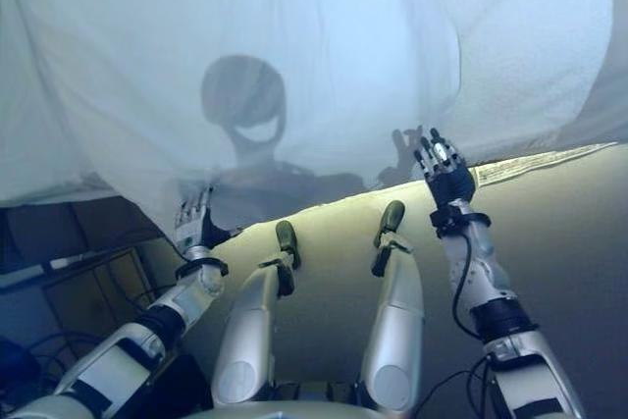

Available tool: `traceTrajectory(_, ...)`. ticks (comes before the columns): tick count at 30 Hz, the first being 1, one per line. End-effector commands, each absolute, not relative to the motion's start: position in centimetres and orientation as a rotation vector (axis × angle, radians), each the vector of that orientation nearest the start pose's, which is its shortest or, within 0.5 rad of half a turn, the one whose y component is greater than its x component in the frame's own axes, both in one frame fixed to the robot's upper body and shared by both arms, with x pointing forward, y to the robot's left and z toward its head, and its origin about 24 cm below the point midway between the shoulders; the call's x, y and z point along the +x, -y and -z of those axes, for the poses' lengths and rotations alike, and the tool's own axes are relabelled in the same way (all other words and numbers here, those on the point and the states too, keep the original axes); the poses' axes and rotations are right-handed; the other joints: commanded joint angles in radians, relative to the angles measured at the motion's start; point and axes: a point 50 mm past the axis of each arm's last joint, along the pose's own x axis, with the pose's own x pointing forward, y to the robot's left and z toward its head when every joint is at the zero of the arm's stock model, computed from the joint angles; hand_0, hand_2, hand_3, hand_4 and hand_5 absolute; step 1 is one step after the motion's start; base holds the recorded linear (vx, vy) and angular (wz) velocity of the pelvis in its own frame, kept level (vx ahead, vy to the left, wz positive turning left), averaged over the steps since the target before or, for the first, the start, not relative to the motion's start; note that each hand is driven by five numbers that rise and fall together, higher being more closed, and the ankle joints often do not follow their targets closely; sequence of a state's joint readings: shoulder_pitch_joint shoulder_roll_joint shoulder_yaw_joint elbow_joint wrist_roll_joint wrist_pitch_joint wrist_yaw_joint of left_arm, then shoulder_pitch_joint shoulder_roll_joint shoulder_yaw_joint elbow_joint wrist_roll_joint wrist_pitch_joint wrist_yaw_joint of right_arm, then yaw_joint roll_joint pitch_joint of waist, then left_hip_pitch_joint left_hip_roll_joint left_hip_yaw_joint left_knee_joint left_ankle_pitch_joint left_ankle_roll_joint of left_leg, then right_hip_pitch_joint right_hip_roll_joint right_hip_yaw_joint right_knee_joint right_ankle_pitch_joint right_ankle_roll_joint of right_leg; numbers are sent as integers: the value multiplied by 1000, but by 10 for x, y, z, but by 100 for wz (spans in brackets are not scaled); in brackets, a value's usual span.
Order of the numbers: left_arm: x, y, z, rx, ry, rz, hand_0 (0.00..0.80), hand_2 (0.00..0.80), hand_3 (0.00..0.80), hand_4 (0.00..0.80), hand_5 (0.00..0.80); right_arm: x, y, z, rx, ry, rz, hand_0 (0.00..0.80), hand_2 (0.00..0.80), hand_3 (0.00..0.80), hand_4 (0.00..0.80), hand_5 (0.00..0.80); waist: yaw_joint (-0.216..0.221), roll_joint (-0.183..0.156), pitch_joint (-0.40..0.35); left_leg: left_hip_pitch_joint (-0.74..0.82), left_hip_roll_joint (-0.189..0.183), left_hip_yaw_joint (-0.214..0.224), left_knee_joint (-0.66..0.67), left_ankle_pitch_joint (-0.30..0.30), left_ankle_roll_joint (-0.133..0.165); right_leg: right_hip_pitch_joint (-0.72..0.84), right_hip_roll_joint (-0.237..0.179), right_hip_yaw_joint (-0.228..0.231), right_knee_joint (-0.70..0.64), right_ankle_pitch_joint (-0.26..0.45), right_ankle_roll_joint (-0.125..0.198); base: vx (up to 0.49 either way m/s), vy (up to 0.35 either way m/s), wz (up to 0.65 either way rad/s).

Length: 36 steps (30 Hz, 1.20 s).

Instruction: Make the bed neatly

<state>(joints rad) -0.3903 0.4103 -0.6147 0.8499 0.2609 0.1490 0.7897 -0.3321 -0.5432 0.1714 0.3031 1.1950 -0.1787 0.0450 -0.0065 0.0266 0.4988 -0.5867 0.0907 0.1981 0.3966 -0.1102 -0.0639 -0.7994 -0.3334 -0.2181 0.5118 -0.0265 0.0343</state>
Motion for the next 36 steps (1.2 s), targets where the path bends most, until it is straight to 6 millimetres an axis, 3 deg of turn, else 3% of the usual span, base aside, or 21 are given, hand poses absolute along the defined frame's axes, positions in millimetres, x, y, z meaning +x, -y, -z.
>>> traceTrajectory(1, 250, -231, 55, 1159, -341, -322, 0, 0, 0, 0, 0, 308, 249, -123, 519, 204, -78, 0, 0, 0, 0, 0, 17, 43, 1, -95, 55, -59, 43, 98, -22, 63, -114, 26, -182, 193, 184, 50, 160, 8)
traceTrajectory(6, 225, -229, 75, 1044, -421, -334, 0, 0, 0, 0, 0, 308, 257, -132, 475, 192, -63, 0, 0, 0, 0, 0, 26, 77, -9, -83, 44, -59, 43, 97, -32, 60, -135, 37, -169, 183, 190, 30, 91, 7)
traceTrajectory(10, 220, -234, 68, 961, -326, -436, 0, 0, 0, 0, 0, 306, 258, -131, 475, 197, -47, 0, 0, 0, 0, 0, 45, 78, -5, -96, 49, -68, 50, 99, -39, 57, -142, 32, -169, 184, 192, -16, -21, 7)
traceTrajectory(20, 253, -236, 23, 897, -54, -566, 0, 0, 0, 0, 0, 309, 254, -138, 519, 236, -75, 0, 0, 0, 0, 0, 66, 45, 20, -148, 88, -90, 74, 110, -48, 16, -152, 16, -137, 197, 199, -48, -43, 9)
traceTrajectory(28, 268, -235, 11, 903, -39, -595, 0, 0, 0, 0, 0, 313, 249, -148, 525, 264, -121, 0, 0, 0, 0, 0, 59, 21, 21, -174, 98, -101, 74, 124, -55, -11, -143, 20, -145, 221, 202, -17, -3, 2)
traceTrajectory(36, 280, -244, -6, 924, 12, -666, 0, 0, 0, 0, 0, 314, 244, -151, 565, 307, -161, 0, 0, 0, 0, 0, 57, -31, 21, -227, 128, -125, 87, 134, -64, -40, -120, 11, -172, 252, 206, -15, -61, -6)
